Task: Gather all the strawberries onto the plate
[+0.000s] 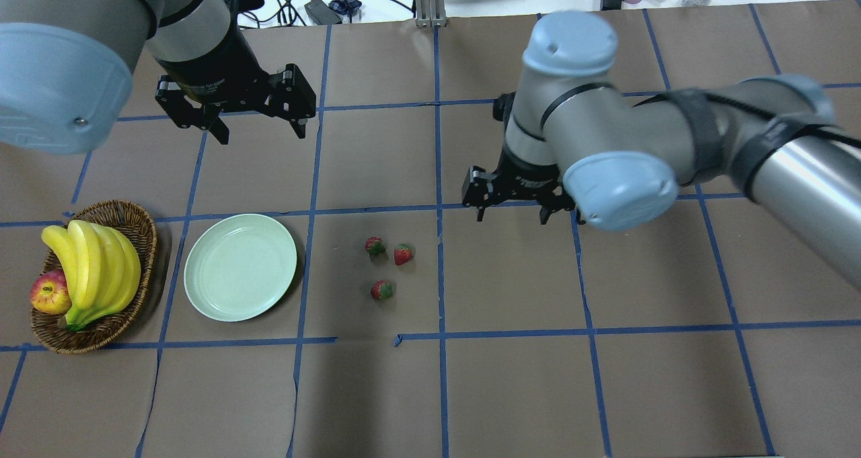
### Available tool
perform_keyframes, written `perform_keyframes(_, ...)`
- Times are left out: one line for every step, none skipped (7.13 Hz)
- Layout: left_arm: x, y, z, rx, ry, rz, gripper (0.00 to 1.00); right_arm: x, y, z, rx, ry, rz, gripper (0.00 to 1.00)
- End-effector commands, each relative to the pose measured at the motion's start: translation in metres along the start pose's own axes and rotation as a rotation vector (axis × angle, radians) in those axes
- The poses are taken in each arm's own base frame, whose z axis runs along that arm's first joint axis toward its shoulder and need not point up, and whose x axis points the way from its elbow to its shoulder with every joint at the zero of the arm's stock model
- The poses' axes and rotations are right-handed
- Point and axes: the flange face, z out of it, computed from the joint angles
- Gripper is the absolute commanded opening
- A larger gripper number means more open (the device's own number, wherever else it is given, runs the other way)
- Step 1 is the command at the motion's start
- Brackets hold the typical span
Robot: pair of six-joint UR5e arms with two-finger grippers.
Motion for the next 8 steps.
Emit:
perform_keyframes(0.001,0.000,0.002,-0.004,-0.004,0.003,1.00,0.050,-0.019,-0.123,0.053,0.119,-0.065,1.00)
perform_keyframes(0.001,0.001,0.004,-0.007,-0.006,0.004,1.00,0.053,-0.017,-0.141,0.100,0.147,-0.068,1.00)
perform_keyframes(0.002,0.001,0.007,-0.013,-0.005,0.006,1.00,0.053,-0.011,-0.159,0.184,0.142,-0.048,1.00)
perform_keyframes(0.002,0.001,0.007,-0.012,-0.005,0.004,1.00,0.053,-0.010,-0.160,0.190,0.141,-0.042,1.00)
perform_keyframes(0.003,0.001,0.008,-0.014,-0.003,0.006,1.00,0.054,0.002,-0.169,0.197,0.143,-0.052,0.97)
perform_keyframes(0.003,0.001,0.009,-0.015,-0.004,0.004,1.00,0.054,0.020,-0.172,0.149,0.143,-0.046,0.95)
perform_keyframes(0.003,0.001,0.009,-0.015,-0.004,0.004,1.00,0.054,0.024,-0.165,0.130,0.144,-0.046,0.98)
perform_keyframes(0.004,0.001,0.007,-0.011,-0.002,0.003,1.00,0.053,0.022,-0.162,0.131,0.127,-0.044,1.00)
